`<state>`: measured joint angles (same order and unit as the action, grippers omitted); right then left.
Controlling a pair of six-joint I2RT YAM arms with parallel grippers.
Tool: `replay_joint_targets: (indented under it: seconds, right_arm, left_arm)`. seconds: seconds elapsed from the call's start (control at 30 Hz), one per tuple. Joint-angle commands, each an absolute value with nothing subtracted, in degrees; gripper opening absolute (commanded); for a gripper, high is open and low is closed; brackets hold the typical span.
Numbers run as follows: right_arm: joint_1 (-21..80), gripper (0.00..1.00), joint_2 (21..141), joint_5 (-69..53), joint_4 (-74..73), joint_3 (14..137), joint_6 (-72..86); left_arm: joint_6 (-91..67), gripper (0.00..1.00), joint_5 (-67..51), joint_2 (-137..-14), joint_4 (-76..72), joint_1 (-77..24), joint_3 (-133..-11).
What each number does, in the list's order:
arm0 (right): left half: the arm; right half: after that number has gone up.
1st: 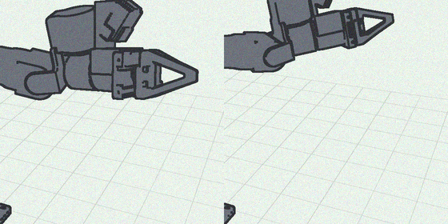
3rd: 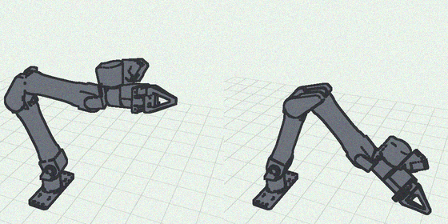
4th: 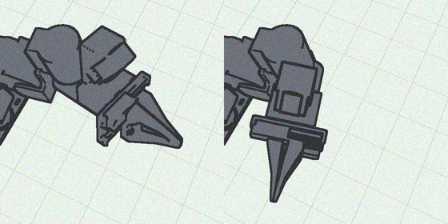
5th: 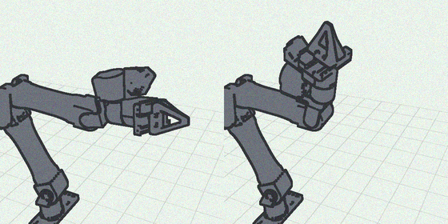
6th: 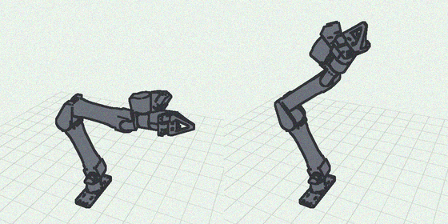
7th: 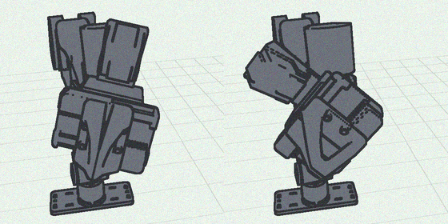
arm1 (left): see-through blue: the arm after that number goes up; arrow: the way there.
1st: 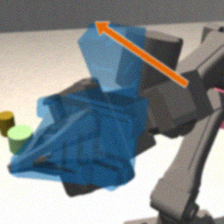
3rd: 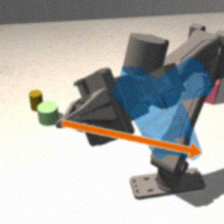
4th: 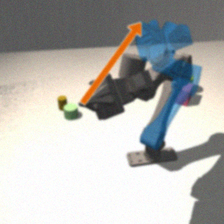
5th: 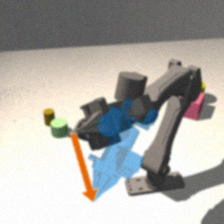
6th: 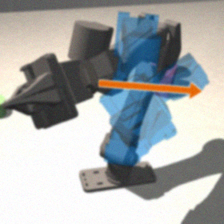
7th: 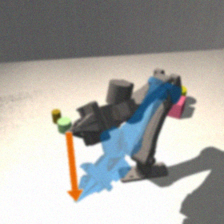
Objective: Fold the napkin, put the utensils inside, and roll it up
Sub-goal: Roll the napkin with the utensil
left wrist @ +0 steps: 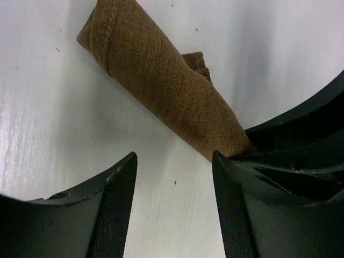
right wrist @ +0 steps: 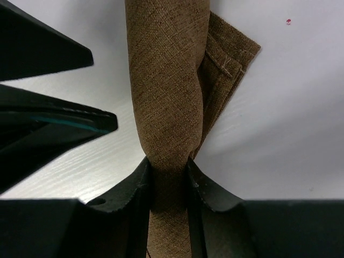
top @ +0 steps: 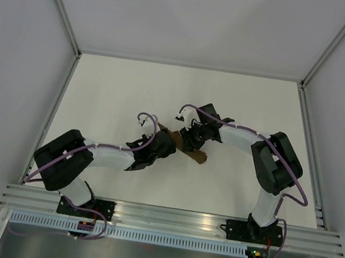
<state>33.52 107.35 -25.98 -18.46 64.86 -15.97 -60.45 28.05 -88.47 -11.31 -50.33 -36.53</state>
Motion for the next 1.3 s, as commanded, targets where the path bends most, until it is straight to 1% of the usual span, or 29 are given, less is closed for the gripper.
replay_joint_targets:
  seconds: [0.0,0.23,0.43,0.57,0.9,1.0,1.13,1.23,1.27]
  right_arm:
    - [33.9,0.15,111.7,-25.9,-22.7,63.8,-11.4]
    - [33.9,0.15,112.5,-27.5,-21.8,64.2,-8.8]
    - [33.9,0.15,113.1,-29.8,-21.7,65.4,-6.2]
    - [33.9,0.15,113.6,-30.6,-21.4,65.7,-5.4]
    - [33.8,0.15,114.1,-32.7,-21.7,66.1,-4.7]
    - [33.7,0.15,114.1,-33.5,-21.8,66.3,-4.6]
    - [33.4,0.16,114.2,-34.5,-22.3,66.4,-4.6]
    - [32.9,0.17,114.1,-35.8,-22.8,66.7,-4.6]
    - [32.7,0.19,114.0,-35.9,-22.9,66.8,-4.6]
  left_arm:
    - [-66.9,0.63,32.5,-90.7,-17.6,-50.9,-37.9]
    - [-70.5,0.63,33.7,-94.6,-17.9,-51.2,-39.3]
    - [-74.3,0.62,36.3,-95.4,-12.5,-51.2,-40.4]
    - [-74.7,0.61,37.3,-96.2,-9.9,-51.2,-41.8]
    - [-75.1,0.60,37.6,-99.3,-10.1,-50.6,-43.6]
    - [-75.2,0.58,37.4,-100.2,-10.4,-50.1,-43.9]
    - [-74.4,0.50,37.4,-100.7,-10.3,-49.6,-44.6]
    - [-73.3,0.47,36.7,-101.2,-9.8,-49.2,-45.5]
    - [-73.0,0.45,36.5,-101.7,-9.4,-49.0,-45.9]
